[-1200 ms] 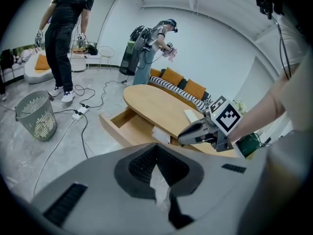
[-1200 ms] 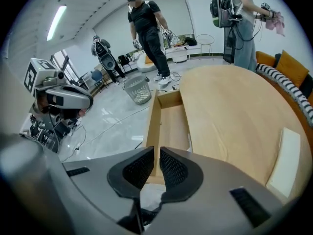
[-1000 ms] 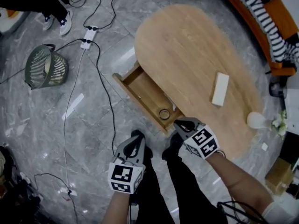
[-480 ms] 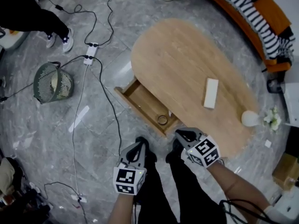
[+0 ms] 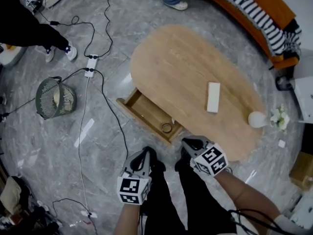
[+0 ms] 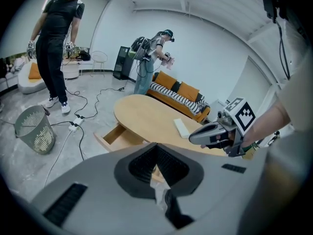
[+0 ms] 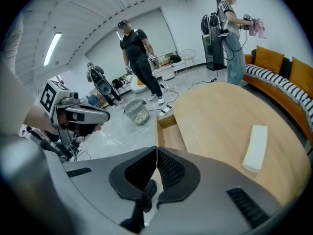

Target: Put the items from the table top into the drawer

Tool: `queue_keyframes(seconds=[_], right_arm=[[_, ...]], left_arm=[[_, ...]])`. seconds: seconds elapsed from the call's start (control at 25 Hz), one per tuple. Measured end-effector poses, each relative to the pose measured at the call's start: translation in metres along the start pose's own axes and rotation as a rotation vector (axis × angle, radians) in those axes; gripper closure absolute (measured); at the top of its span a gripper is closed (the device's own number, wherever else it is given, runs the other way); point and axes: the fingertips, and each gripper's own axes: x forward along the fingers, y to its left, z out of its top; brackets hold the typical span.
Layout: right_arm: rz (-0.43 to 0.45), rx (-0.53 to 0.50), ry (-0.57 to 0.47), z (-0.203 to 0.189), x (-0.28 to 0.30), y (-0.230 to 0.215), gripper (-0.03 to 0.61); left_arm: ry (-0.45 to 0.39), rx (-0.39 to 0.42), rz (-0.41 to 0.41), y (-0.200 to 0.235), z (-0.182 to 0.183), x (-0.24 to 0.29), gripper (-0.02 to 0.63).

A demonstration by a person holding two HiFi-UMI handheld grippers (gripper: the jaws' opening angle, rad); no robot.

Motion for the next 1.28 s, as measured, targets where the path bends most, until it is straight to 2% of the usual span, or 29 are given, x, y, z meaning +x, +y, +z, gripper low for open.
queue_keyframes(seconds=[0.36,0.96,1.28], right_arm=[[-0.006,0.018,0.002,0.000,0.002,0.005,0.546],[0.030,0.177,-0.027,0.003,0.013,0.016,0.545],[0.015,0.185,-0.039,-0.006,0.011,-0.004,0.545]], left_arm=[[0.023,0.047,-0.032,-0.004,0.000,0.004,0.614],[0.098,0.156,-0.175,-0.029,-0.005,0.013,0.614],[0.078,0.106,-0.144,-0.037,-0.005,0.034,0.614]])
